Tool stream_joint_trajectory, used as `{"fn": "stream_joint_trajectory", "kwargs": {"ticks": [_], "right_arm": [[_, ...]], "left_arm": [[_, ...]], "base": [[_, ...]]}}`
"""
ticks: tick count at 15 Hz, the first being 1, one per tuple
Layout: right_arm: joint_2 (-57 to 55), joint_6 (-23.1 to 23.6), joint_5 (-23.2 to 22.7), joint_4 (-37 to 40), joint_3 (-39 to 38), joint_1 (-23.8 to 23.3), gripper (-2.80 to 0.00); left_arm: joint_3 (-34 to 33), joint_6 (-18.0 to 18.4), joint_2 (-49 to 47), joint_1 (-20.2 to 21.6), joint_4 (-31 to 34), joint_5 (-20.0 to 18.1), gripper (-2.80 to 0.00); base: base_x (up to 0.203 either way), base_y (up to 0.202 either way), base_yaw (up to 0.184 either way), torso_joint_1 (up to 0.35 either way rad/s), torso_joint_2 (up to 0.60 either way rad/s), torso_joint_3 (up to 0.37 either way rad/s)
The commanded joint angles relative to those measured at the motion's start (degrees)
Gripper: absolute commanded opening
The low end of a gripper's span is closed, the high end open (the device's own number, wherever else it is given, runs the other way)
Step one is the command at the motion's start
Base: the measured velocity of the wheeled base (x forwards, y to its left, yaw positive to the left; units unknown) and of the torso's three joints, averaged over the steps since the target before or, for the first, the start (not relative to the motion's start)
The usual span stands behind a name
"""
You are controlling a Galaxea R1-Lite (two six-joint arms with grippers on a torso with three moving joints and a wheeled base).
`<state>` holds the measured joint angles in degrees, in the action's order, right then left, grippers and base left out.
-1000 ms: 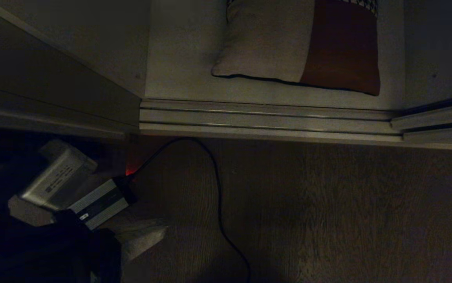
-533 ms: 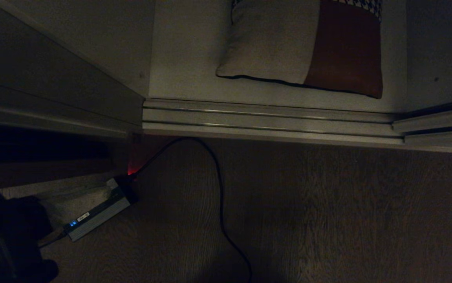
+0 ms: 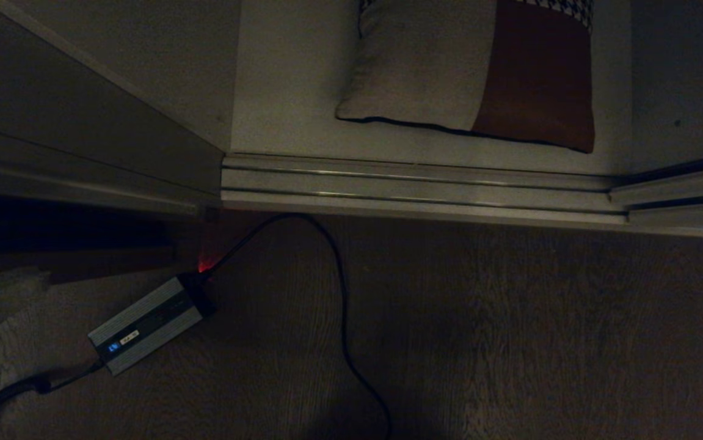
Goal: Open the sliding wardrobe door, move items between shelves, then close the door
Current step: Place the pillow on the higher shelf
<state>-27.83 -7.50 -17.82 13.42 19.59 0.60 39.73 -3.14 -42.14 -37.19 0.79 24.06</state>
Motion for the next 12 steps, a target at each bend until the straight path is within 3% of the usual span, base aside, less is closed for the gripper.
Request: {"fn": "stream_joint_trajectory", "kwargs": {"ticks": [1, 7, 12], "right_arm": [[4.0, -0.1, 0.0, 0.2, -0.3, 0.0, -2.8], [14.6, 0.0, 3.4, 0.3, -3.1, -0.2, -2.8], [23.6, 0.0, 8.1, 0.4, -6.3, -0.7, -2.8]], "left_arm": [[-0.8, 0.4, 2.9, 4.3, 0.0, 0.2, -2.8], [-3.7, 2.6, 11.6, 25.3, 0.6, -0.5, -2.8], [-10.4, 3.0, 21.4, 38.6, 0.8, -1.2, -2.8]], "base": [[0.0, 0.0, 0.0, 0.0, 0.0, 0.0], [0.0, 0.0, 0.0, 0.0, 0.0, 0.0], [0.0, 0.0, 0.0, 0.0, 0.0, 0.0]]}}
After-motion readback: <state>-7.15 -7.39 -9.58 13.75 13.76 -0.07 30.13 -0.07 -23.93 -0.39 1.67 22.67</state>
